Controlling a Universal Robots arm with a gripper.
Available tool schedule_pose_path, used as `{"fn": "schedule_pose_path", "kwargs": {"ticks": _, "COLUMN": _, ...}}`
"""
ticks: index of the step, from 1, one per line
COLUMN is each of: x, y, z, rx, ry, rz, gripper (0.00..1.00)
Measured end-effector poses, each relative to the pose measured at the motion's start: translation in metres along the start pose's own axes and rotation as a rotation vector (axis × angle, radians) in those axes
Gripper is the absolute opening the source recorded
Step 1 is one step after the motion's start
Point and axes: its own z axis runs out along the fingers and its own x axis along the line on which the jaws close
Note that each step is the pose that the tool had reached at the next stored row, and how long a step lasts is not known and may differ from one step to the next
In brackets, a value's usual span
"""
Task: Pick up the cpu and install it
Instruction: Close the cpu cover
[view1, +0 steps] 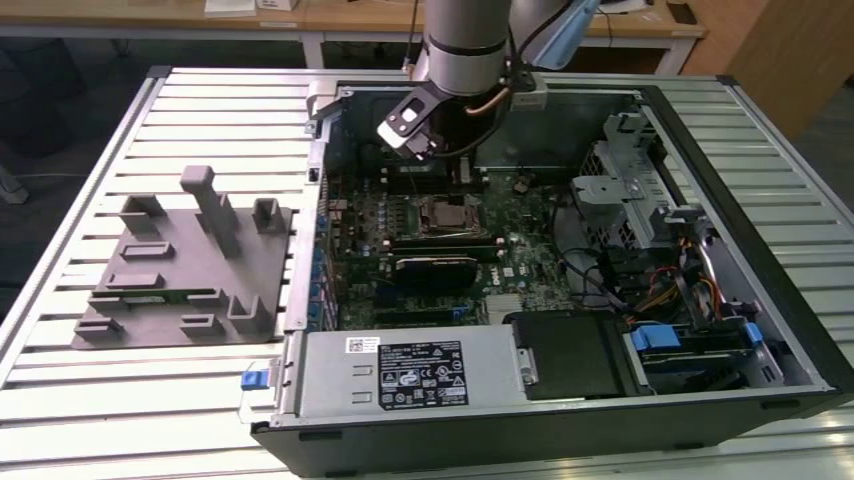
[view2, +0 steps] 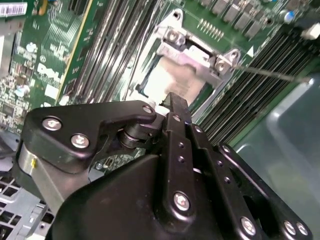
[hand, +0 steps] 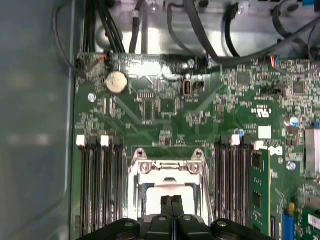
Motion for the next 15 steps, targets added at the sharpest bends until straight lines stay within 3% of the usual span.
{"fn": "schedule_pose_path", "kwargs": {"ticks": 8, "x": -0.0006, "y": -0.0042, "z": 0.0008, "rx": 0.0, "ry": -0.0012, "rz": -0.002, "gripper": 0.11}}
{"fn": "schedule_pose_path", "kwargs": {"ticks": 15, "x": -0.0006, "y": -0.0042, "z": 0.0008, "rx": -0.0041, "ry": 0.0009, "rz": -0.095, "gripper": 0.11}}
